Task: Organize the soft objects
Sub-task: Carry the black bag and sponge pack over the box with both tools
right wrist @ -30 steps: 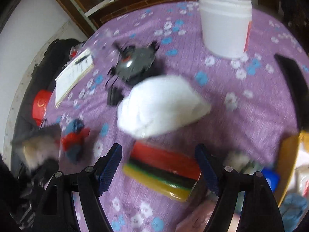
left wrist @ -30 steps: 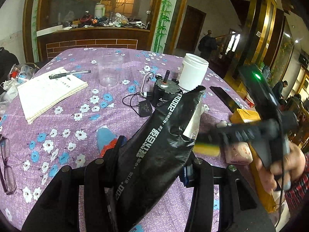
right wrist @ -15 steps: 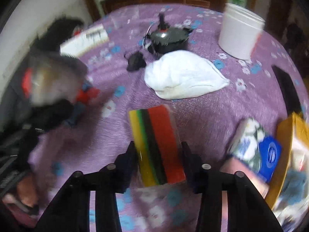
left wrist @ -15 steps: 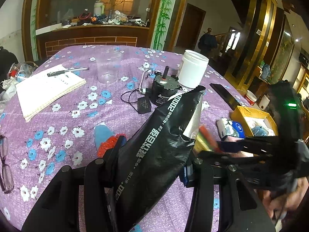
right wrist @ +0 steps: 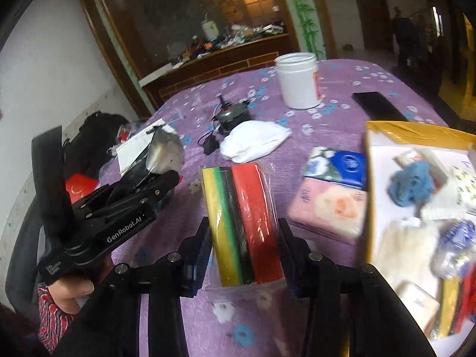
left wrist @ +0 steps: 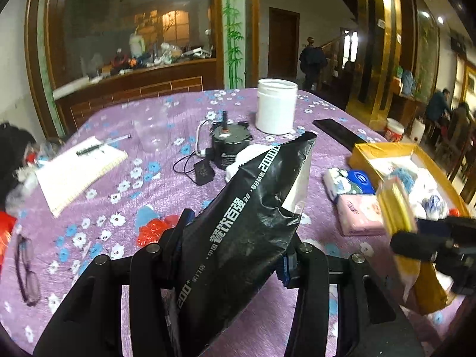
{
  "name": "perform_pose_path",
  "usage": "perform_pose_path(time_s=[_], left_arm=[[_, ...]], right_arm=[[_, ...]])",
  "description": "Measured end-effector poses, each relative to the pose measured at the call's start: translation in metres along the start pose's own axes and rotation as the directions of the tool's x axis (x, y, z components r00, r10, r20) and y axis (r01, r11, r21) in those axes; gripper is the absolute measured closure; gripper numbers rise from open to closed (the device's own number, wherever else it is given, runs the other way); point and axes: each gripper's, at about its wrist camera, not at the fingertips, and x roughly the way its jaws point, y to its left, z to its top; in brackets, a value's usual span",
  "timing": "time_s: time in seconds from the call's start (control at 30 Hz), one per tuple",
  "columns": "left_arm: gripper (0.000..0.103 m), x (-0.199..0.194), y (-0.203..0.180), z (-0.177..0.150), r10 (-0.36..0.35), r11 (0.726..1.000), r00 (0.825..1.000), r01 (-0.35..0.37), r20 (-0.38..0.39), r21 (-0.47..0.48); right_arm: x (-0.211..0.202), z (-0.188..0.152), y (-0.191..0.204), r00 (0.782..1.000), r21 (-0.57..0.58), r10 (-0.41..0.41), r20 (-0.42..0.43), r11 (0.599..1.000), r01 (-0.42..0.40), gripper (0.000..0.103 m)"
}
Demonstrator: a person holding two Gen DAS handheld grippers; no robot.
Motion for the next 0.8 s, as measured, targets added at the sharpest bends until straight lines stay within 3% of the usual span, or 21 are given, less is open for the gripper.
perform_pose_path(time_s=[0.27,0.57,0.8], left_arm=[[0.057,-0.020,-0.038,-0.010,0.046,0.995,0.999,-0.048,0.026,0.089],[0.057,-0.031,-0.077,-0.006,0.037,0.985,0.998,-0.046,0.060,0.166],[0.057,-0.031,-0.096,0.004,-0.035,0.986,0.999,0.030,0.030,0.164]], right_arm=[[-0.025,-0.007,-0.019,0.998,0.045,0.037,0.045,0.998,-0.039,0.060],[-0.043,-0.015,-0.033,0.995,0.063,0.058,0.080,0.996,-0.063,0.059],[-0.062,-0.017,-0.053,0.992,0.102,0.048,0.119,0.993,-0.060,0.059]])
